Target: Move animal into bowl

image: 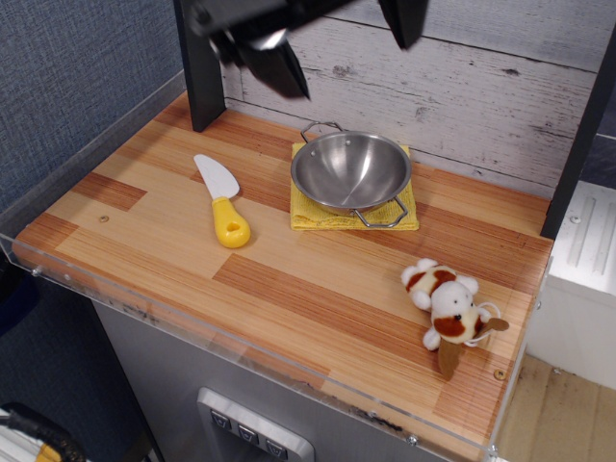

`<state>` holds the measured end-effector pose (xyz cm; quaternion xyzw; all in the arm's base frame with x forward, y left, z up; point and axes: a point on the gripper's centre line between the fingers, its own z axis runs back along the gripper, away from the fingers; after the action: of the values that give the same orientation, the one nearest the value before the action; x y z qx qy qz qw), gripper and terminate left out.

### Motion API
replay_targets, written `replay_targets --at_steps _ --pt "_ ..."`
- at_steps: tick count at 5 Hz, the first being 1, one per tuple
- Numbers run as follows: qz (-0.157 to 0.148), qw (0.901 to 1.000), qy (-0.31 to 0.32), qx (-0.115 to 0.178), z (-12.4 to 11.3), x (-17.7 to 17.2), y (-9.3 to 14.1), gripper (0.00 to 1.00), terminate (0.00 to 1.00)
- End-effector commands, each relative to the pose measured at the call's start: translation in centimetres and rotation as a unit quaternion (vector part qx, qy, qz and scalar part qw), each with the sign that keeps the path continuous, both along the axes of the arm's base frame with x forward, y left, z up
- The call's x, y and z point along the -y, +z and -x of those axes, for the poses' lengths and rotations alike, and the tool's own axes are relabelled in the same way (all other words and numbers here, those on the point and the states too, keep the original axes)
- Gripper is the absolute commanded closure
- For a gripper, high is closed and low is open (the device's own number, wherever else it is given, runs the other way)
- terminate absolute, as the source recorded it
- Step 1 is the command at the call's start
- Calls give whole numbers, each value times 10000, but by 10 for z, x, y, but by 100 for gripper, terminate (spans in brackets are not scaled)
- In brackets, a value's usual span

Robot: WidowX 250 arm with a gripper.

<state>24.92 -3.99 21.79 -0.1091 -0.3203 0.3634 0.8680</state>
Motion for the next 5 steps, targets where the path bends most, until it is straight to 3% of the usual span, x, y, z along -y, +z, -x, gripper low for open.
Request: replay_targets --at_steps 1,3,5 --pt "951 9915 864 -205 -8 11 -36 0 0" --pt "1857 9727 1279 -548 -21 27 -82 0 0" --pt "1826 9722 1224 -804 -39 39 -110 0 0"
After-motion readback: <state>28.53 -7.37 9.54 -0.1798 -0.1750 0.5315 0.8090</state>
